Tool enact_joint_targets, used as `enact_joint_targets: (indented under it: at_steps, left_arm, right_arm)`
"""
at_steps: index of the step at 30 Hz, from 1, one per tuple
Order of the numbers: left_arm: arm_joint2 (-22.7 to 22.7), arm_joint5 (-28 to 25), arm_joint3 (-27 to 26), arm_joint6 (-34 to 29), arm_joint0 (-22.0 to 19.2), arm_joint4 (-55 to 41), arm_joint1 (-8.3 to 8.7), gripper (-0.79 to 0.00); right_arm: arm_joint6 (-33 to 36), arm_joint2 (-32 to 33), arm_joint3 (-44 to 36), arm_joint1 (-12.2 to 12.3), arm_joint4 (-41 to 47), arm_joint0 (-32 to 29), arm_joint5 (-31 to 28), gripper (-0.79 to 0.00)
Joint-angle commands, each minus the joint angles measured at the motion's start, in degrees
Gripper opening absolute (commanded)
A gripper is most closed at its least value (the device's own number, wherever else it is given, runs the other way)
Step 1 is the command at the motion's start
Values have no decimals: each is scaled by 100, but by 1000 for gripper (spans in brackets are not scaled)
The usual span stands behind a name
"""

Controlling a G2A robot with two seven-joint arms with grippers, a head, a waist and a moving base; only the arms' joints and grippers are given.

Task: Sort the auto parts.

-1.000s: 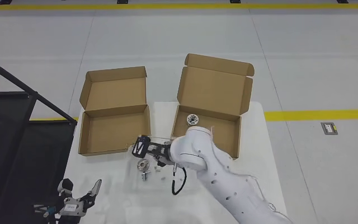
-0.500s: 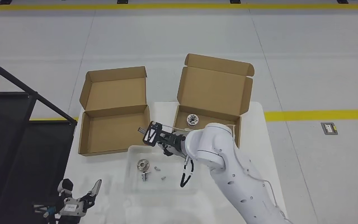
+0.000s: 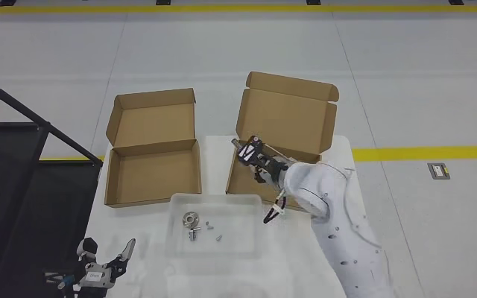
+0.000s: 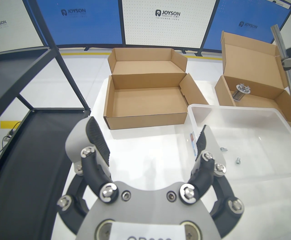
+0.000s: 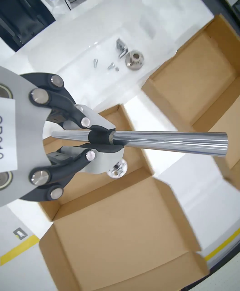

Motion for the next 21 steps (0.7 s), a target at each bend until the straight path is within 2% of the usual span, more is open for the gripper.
enact_joint_targets:
  at_steps: [1,8,21]
  left_arm:
    - [0,0,0,0,0,0,0,0]
    - [0,0,0,0,0,0,0,0]
    - [0,0,0,0,0,0,0,0]
  right_arm:
    - [150,73,232,28,-75,80,-44,-785]
    - [396,137,1447,88,-275,525,-28,-785]
    - [-406,-29,3105,106,-584,1112,392,-785]
